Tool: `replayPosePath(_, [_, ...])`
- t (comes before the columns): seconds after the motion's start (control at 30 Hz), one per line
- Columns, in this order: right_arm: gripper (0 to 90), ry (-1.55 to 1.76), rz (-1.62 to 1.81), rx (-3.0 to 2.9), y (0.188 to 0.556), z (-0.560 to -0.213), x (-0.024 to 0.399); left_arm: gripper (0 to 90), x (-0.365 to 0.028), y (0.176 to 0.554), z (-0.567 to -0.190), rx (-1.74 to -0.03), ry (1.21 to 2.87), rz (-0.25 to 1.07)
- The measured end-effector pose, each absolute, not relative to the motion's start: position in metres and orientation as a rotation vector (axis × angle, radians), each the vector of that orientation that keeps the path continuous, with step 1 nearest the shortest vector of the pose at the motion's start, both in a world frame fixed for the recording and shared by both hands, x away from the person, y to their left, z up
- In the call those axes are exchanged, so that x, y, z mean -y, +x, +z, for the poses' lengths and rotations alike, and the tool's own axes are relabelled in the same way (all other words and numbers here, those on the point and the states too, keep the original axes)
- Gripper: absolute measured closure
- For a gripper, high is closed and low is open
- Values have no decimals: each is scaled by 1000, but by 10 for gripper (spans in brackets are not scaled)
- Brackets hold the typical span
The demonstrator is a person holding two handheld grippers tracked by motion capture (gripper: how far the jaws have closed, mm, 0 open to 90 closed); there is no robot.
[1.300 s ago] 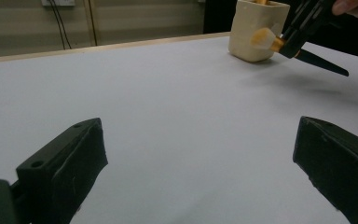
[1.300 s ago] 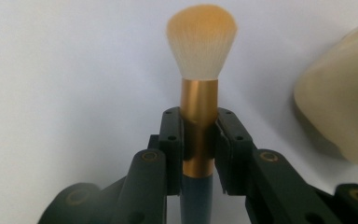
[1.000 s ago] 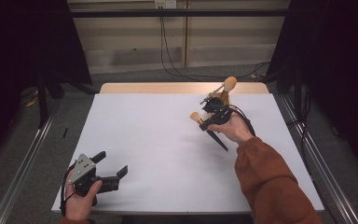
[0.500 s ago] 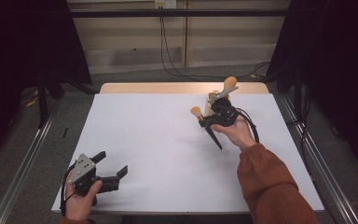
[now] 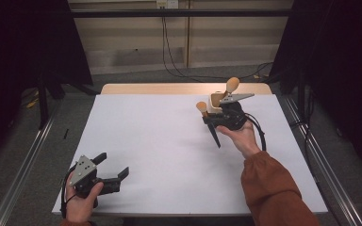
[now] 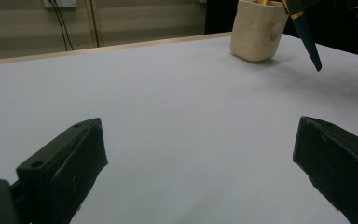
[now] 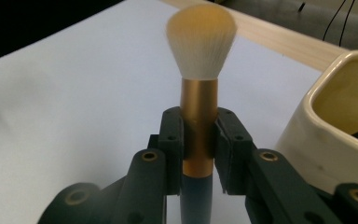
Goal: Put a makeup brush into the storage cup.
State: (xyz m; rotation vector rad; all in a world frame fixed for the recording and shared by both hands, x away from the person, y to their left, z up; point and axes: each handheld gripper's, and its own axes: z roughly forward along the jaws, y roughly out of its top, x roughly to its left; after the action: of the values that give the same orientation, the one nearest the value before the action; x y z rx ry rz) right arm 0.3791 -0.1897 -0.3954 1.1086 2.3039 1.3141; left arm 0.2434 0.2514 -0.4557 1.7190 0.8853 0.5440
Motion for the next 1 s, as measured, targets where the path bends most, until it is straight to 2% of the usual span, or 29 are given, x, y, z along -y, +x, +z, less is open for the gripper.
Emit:
replayPosePath(0.7, [745,1001,1589,-2010,363,-398,203,24,-250,243,-456,-880,1724,541])
replayPosePath(1.0, [744,989,1642,-1937,363,-389,208,23,-252,243,-455,-895,1707,536])
